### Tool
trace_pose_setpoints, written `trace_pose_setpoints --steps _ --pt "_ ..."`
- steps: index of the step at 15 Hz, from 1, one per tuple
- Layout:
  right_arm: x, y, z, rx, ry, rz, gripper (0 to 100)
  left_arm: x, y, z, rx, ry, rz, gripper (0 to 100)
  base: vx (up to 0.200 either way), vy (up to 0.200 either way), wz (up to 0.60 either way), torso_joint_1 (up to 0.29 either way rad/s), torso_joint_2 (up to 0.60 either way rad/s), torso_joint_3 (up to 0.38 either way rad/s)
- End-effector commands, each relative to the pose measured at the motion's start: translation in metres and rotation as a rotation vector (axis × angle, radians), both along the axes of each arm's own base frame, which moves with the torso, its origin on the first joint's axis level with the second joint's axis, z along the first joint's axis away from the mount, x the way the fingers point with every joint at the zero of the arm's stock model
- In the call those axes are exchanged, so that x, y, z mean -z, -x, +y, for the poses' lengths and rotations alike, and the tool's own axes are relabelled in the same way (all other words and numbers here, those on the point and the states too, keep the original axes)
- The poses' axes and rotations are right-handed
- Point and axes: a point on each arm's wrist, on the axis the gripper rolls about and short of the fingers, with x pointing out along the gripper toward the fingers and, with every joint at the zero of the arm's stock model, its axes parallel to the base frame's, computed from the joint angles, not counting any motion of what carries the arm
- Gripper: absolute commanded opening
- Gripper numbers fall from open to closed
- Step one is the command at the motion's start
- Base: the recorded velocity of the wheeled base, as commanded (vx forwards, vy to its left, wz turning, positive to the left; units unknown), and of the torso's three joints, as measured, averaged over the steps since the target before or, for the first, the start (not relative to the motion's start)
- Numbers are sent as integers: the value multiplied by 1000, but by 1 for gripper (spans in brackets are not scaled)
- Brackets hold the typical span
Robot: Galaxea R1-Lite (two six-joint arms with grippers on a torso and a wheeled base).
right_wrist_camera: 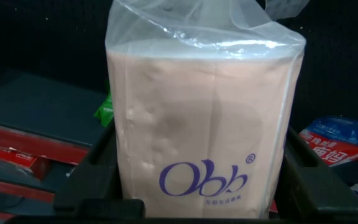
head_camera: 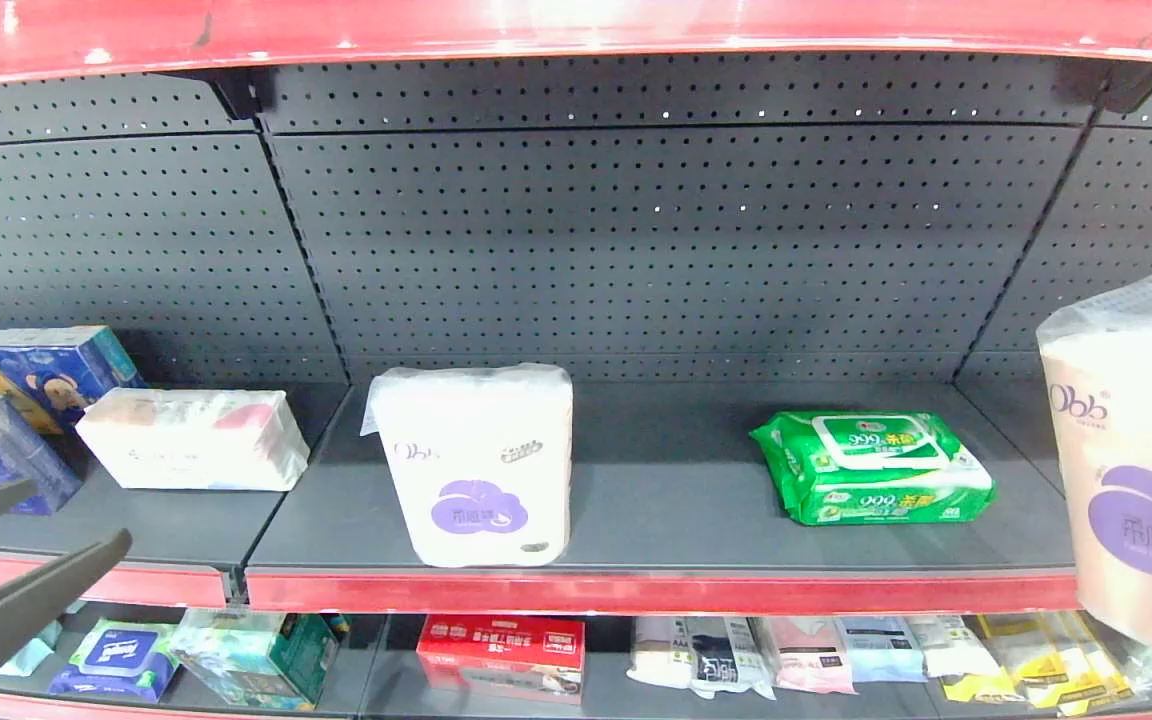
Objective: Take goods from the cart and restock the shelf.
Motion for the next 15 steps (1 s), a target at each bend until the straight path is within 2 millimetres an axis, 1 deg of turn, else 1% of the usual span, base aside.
trace_pose_setpoints --steps 1,2,3,4,5,6,7,8,9,13,14,15 --pt "-2 -2 0 -2 0 -3 0 -5 27 -8 -85 -34 -69 100 0 0 0 0 0 0" --pt "-3 -4 0 -2 0 -1 0 1 32 -8 -192 -37 -22 100 0 0 0 0 0 0" --pt "-4 -5 0 -2 -1 -2 0 5 33 -6 -261 -43 9 100 0 0 0 0 0 0" --pt "-4 -5 0 -2 -3 -4 0 6 32 -5 -317 -49 25 100 0 0 0 0 0 0" --pt "-4 -4 0 -1 -4 -5 0 6 32 -5 -326 -50 30 100 0 0 0 0 0 0" --pt "-4 -4 0 2 -9 -5 0 11 35 -7 -293 -53 25 100 0 0 0 0 0 0" --pt "-3 -4 0 4 -10 -4 0 14 40 -12 -172 -43 4 100 0 0 0 0 0 0" --pt "-3 -4 0 4 -10 -4 0 14 43 -14 -89 -37 -9 100 0 0 0 0 0 0" --pt "-6 -4 0 7 -8 -11 0 16 46 -19 85 -22 -18 100 0 0 0 0 0 0" --pt "-9 -4 -1 19 -6 -22 0 29 43 -24 321 3 33 100 0 0 0 0 0 0" --pt "-10 -4 -1 23 -5 -24 0 35 39 -22 225 -42 50 100 0 0 0 0 0 0" --pt "-10 -4 -1 23 -2 -25 0 40 40 -19 66 -72 62 100 0 0 0 0 0 0"
